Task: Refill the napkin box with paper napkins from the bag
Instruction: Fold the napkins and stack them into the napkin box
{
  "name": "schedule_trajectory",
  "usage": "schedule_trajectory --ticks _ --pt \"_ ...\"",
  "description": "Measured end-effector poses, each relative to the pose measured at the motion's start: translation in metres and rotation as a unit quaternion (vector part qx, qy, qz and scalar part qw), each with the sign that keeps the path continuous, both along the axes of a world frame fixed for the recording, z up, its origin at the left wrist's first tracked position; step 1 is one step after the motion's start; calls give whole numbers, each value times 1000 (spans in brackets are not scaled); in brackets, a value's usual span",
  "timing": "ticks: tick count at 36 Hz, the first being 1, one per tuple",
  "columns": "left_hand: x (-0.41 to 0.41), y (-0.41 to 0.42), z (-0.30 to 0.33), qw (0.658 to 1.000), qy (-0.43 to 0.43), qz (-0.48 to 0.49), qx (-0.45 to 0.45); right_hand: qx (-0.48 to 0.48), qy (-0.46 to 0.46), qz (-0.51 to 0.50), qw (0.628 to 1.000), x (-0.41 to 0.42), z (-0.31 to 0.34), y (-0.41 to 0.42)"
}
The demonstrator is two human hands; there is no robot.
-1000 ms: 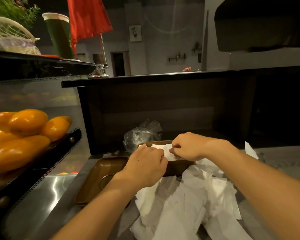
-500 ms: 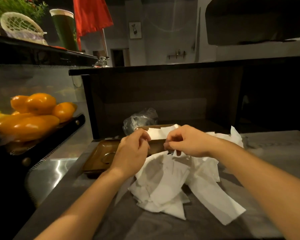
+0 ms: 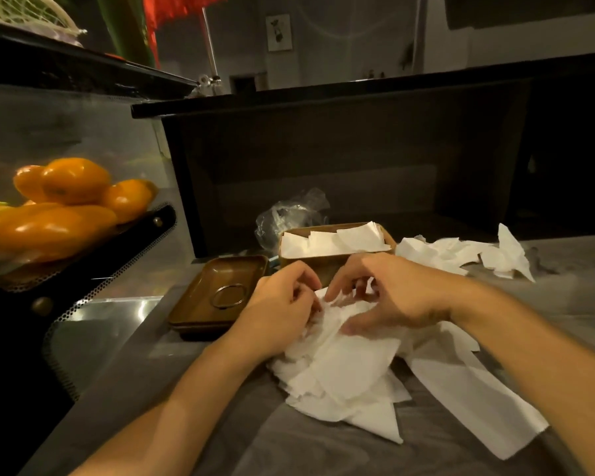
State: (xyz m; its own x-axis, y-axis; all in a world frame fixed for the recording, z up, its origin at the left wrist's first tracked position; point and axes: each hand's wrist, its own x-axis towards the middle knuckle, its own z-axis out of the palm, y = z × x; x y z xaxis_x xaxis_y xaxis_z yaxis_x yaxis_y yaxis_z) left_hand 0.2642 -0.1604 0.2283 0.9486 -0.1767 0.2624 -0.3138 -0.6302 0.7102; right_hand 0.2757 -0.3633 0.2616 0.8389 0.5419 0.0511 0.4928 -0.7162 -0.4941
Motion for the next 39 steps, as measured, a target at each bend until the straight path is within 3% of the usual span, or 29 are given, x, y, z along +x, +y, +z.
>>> schedule_trajectory --ticks 5,10,13,15,23,28,32,35,39 --pt "0 -3 1 997 0 5 -83 2 -23 39 999 -3 -5 2" --pt "0 -2 0 997 -9 -9 -82 8 -101 30 994 -5 -15 12" --pt "1 0 3 996 -17 -44 -80 46 -121 1 992 -5 -15 12" --pt "-2 0 7 988 12 -88 -128 100 -90 -13 991 -8 -12 8" --pt "-14 3 27 899 215 -163 -346 314 26 -34 949 -17 2 -2" --pt "-17 5 29 826 281 -273 -405 374 29 -40 926 -21 9 -2" --pt "-19 -1 26 785 309 -281 -458 404 39 -51 913 -20 9 1" --pt "-21 -9 23 785 308 -243 -480 401 31 -55 914 -18 5 2" --pt "-23 -16 25 818 302 -203 -445 395 -24 -71 916 -14 3 1"
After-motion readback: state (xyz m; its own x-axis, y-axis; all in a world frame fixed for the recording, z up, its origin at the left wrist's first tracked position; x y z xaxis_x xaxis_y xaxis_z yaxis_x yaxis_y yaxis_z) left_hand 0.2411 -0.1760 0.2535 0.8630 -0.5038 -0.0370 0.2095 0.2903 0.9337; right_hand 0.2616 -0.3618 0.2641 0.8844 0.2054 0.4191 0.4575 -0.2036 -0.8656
